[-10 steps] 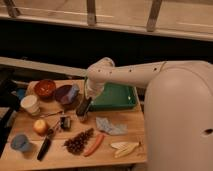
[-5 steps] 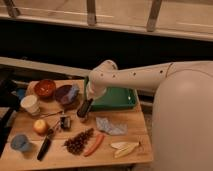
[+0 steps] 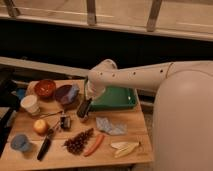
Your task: Place eraser in metal cup
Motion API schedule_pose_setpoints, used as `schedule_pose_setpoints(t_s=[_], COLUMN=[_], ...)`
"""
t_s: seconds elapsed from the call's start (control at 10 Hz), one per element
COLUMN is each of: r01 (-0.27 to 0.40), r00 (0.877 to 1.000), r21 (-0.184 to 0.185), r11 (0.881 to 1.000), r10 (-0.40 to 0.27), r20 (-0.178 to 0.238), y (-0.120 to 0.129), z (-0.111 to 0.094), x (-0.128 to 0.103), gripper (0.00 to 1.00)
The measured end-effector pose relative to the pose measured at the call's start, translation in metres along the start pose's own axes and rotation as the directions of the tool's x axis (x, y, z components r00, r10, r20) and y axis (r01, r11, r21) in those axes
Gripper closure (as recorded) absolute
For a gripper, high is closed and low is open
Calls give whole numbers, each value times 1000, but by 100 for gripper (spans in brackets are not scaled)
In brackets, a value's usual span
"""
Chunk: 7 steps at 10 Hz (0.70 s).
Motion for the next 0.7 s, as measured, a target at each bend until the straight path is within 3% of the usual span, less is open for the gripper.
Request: schedule_pose_setpoints(t_s=[0.7], r01=[15], r00=[1000], r21=[-7], r11=[1000], r10=[-15], r20=[-7], y=[12], z=[2], x=[8], gripper=[27])
